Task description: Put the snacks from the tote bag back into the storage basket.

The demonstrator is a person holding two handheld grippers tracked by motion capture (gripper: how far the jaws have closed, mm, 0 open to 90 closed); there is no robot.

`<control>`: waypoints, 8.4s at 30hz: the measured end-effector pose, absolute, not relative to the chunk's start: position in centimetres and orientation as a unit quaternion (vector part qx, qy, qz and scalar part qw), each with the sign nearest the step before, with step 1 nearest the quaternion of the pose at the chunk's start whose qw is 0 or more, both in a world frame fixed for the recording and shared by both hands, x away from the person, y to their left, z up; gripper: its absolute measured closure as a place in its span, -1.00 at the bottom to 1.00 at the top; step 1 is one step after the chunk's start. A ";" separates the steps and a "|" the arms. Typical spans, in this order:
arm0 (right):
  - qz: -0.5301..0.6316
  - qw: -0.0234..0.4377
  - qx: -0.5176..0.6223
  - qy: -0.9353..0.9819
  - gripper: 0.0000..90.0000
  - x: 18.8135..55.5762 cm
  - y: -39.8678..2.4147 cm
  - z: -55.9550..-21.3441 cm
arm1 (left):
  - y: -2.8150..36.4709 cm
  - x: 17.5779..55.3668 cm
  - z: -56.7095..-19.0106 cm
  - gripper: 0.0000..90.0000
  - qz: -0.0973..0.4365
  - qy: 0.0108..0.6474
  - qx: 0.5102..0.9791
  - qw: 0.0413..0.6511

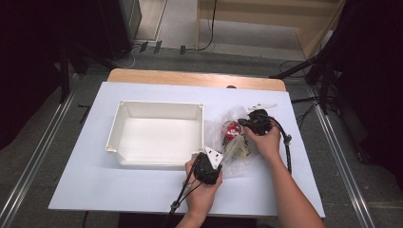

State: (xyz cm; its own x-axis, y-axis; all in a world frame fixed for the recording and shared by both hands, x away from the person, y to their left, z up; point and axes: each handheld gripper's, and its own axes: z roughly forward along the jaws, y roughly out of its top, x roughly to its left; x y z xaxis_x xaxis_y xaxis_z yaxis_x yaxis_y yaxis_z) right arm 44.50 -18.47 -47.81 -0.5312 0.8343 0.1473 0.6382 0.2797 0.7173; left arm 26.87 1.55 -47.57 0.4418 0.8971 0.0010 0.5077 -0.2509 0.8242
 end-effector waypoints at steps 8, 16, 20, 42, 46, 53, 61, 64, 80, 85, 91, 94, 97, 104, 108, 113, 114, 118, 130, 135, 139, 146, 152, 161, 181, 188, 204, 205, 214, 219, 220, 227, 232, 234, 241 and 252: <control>0.378 0.140 0.478 0.780 0.91 44.2 -19.1 -48.0 | 2.0 26.6 -47.6 0.83 0.230 0.474 0.746 0.407; 0.467 0.166 0.437 0.750 0.57 40.8 -19.8 -43.9 | 2.4 25.7 -46.6 0.38 0.238 0.463 0.729 0.445; 0.493 0.166 0.405 0.752 0.24 38.8 -19.6 -41.7 | 2.5 25.5 -46.2 0.46 0.246 0.458 0.721 0.457; 0.417 0.134 0.350 0.828 0.98 42.0 -13.7 -42.0 | 3.1 26.3 -46.3 1.00 0.235 0.457 0.730 0.450; 0.389 0.134 0.331 0.849 1.00 42.7 -12.6 -41.5 | 3.3 26.2 -45.9 1.00 0.231 0.459 0.724 0.461; 0.405 0.122 0.312 0.851 1.00 41.9 -11.1 -41.2 | 3.1 26.1 -44.1 0.20 0.249 0.467 0.686 0.499; 0.411 0.119 0.315 0.847 1.00 42.1 -11.6 -41.2 | 1.2 27.1 -45.8 0.54 0.267 0.463 0.727 0.432; 0.420 0.120 0.321 0.840 0.84 42.1 -12.0 -41.0 | 1.3 27.2 -46.2 0.64 0.266 0.466 0.728 0.427; 0.458 0.140 0.385 0.789 -0.06 37.9 -17.6 -40.4 | 1.5 26.8 -45.9 0.30 0.262 0.461 0.725 0.438; 0.446 0.133 0.385 0.797 -0.29 37.5 -17.4 -40.8 | 1.4 26.7 -45.9 0.24 0.264 0.459 0.727 0.436; 0.414 0.138 0.396 0.808 -0.56 37.8 -16.2 -42.4 | 1.5 26.6 -45.9 0.23 0.265 0.460 0.727 0.437; 0.396 0.142 0.393 0.818 -0.59 37.9 -15.3 -43.3 | 1.6 26.6 -46.0 0.25 0.266 0.458 0.729 0.434; 0.377 0.143 0.393 0.826 -0.57 38.0 -14.5 -44.2 | 1.7 26.7 -46.0 0.34 0.263 0.461 0.728 0.434; 0.380 0.149 0.393 0.824 -0.42 37.8 -14.2 -44.5 | 1.8 26.9 -46.2 0.46 0.258 0.464 0.730 0.431; 0.398 0.160 0.371 0.824 -0.42 37.1 -14.5 -43.4 | 1.8 27.0 -46.2 0.48 0.258 0.464 0.729 0.431; 0.417 0.162 0.364 0.817 -0.42 36.6 -15.1 -41.9 | 1.8 27.0 -46.2 0.48 0.256 0.464 0.730 0.432; 0.419 0.167 0.358 0.818 -0.42 36.4 -15.3 -41.2 | 1.8 27.0 -46.2 0.47 0.256 0.464 0.730 0.432; 0.423 0.170 0.354 0.817 -0.42 36.1 -15.6 -40.2 | 1.8 27.0 -46.2 0.44 0.256 0.463 0.731 0.431; 0.422 0.164 0.343 0.823 -0.42 35.2 -16.1 -38.7 | 2.3 27.1 -45.6 0.51 0.250 0.465 0.722 0.447; 0.434 0.167 0.339 0.818 -0.42 34.2 -16.5 -38.4 | 2.4 27.2 -45.6 0.54 0.251 0.464 0.723 0.447; 0.443 0.173 0.340 0.811 -0.42 33.7 -16.8 -37.0 | 2.5 27.1 -45.5 0.52 0.246 0.460 0.724 0.452; 0.451 0.176 0.333 0.809 -0.42 33.8 -16.5 -35.5 | 3.7 26.6 -44.7 0.19 0.222 0.440 0.723 0.483; 0.457 0.170 0.327 0.809 -0.42 34.1 -15.1 -35.2 | 5.3 25.4 -43.6 -0.05 0.223 0.417 0.724 0.502; 0.463 0.164 0.314 0.812 -0.42 34.5 -12.5 -34.9 | 9.6 24.8 -42.4 -0.49 0.220 0.422 0.713 0.516; 0.467 0.147 0.293 0.821 -0.42 34.2 -8.4 -34.9 | 19.1 23.7 -42.0 -0.93 0.238 0.436 0.695 0.519; 0.464 0.137 0.285 0.827 -0.42 34.2 -6.9 -35.5 | 21.0 23.1 -42.4 -0.95 0.243 0.437 0.693 0.518; 0.441 0.121 0.272 0.847 -0.42 33.7 -3.8 -38.0 | 24.0 21.7 -42.9 -0.95 0.250 0.427 0.702 0.512; 0.439 0.122 0.270 0.848 -0.42 33.7 -3.6 -38.2 | 24.0 21.7 -43.0 -0.95 0.249 0.427 0.702 0.512; 0.414 0.123 0.270 0.860 -0.42 33.5 -2.9 -40.3 | 24.3 21.7 -43.2 -0.95 0.245 0.426 0.706 0.511; 0.403 0.123 0.272 0.865 -0.42 33.7 -2.8 -41.3 | 24.9 21.7 -43.2 -0.95 0.245 0.434 0.701 0.511; 0.402 0.125 0.270 0.866 -0.42 33.7 -2.8 -41.4 | 25.0 21.7 -43.2 -0.95 0.245 0.435 0.699 0.512; 0.380 0.136 0.251 0.880 -0.42 33.5 -2.1 -41.9 | 25.0 21.7 -43.2 -0.95 0.245 0.436 0.699 0.512; 0.376 0.136 0.247 0.883 -0.42 33.3 -1.9 -42.0 | 25.1 21.7 -43.3 -0.95 0.245 0.436 0.699 0.511; 0.378 0.136 0.248 0.882 -0.43 33.3 -2.0 -42.0 | 25.1 21.7 -43.3 -0.95 0.248 0.436 0.699 0.509; 0.422 0.141 0.256 0.858 -0.66 32.8 -3.5 -40.9 | 25.4 21.7 -43.3 -0.95 0.248 0.439 0.696 0.511; 0.471 0.165 0.301 0.812 -0.66 31.5 -8.8 -40.1 | 25.4 21.8 -43.6 -0.95 0.248 0.442 0.696 0.509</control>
State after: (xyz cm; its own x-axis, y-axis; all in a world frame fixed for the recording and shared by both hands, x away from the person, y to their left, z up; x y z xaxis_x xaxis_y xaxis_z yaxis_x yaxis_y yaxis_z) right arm 31.48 -8.78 -40.13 -0.7642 0.6448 0.0149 0.3330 0.3746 0.8653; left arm 21.85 25.43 -43.55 0.4867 0.8672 -0.1054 0.3631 -0.0911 0.9273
